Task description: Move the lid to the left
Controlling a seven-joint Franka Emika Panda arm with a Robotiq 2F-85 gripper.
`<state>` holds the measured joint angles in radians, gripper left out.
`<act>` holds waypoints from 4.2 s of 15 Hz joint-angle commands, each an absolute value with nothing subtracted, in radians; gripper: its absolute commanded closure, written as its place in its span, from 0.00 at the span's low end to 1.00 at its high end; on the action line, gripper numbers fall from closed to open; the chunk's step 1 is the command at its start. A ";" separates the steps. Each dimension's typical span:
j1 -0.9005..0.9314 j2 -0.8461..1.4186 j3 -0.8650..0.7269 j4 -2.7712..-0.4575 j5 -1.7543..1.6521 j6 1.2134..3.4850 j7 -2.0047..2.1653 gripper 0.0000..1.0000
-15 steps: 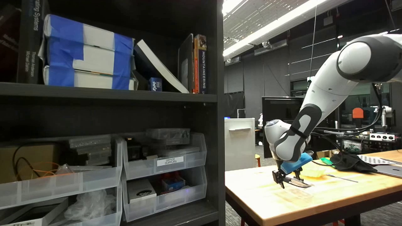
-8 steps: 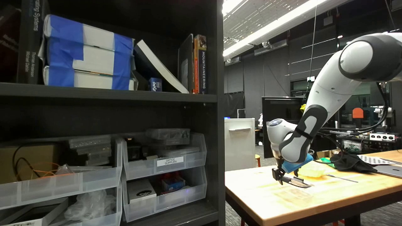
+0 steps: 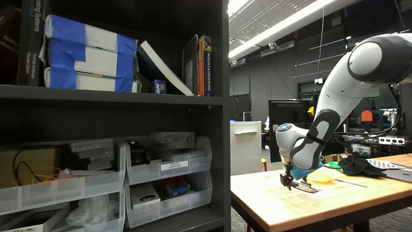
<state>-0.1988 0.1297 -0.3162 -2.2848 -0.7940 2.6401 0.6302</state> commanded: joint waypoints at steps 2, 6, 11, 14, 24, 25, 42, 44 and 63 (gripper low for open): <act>-0.205 0.145 -0.329 -2.274 -0.826 2.672 0.684 0.00; -0.207 0.187 -0.341 -2.241 -0.821 2.683 0.716 0.00; -0.198 0.227 -0.361 -2.208 -0.823 2.695 0.751 0.00; -0.191 0.237 -0.368 -2.199 -0.826 2.700 0.757 0.00; -0.191 0.232 -0.370 -2.201 -0.822 2.701 0.747 0.42; -0.191 0.231 -0.369 -2.203 -0.819 2.701 0.744 0.49; -0.193 0.208 -0.368 -2.220 -0.813 2.709 0.733 0.94; -0.203 0.186 -0.346 -2.236 -0.755 2.686 0.675 0.94; -0.215 0.073 -0.288 -2.267 -0.333 2.715 0.448 0.94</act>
<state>-0.2163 0.0845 -0.2714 -2.2486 -0.2920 2.5947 0.3377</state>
